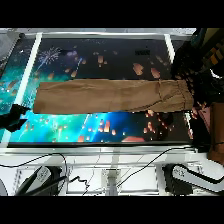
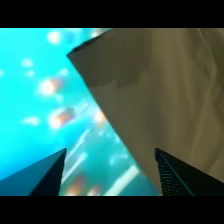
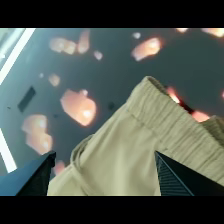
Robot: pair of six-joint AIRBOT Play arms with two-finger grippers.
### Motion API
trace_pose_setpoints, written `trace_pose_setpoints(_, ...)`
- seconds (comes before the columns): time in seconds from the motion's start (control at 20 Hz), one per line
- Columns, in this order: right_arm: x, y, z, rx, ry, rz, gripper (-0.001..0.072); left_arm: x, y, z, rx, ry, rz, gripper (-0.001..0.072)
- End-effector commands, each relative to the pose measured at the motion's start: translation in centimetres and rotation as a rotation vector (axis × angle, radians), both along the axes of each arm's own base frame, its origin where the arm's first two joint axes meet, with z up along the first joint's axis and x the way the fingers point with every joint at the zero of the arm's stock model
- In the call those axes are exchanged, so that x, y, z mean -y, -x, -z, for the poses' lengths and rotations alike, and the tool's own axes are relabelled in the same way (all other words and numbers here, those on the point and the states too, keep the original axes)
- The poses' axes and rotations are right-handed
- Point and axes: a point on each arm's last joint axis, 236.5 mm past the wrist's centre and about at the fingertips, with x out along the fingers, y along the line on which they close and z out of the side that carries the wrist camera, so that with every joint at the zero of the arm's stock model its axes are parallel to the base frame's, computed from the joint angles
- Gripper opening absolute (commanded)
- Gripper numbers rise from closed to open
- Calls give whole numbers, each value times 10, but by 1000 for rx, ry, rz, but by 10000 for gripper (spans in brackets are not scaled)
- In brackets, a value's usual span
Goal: Fold the clothes and pants, and hang the long-sleeved shirts on hangers.
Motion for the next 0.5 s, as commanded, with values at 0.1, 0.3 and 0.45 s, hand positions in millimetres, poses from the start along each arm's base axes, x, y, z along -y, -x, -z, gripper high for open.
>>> trace_pose_setpoints(0.1, 9, 1, -1, -6, 62, 2, 690, 3, -18, 34, 41, 103, -30, 707)
trace_pose_setpoints(0.3, -1, 3, 2, -17, 4, -8, 690, 1, -3, 59, -54, 73, 15, 707)
trace_pose_setpoints(0.45, -9, 4, 5, -29, -38, -18, 690, -17, -14, 62, -22, 44, -60, 707)
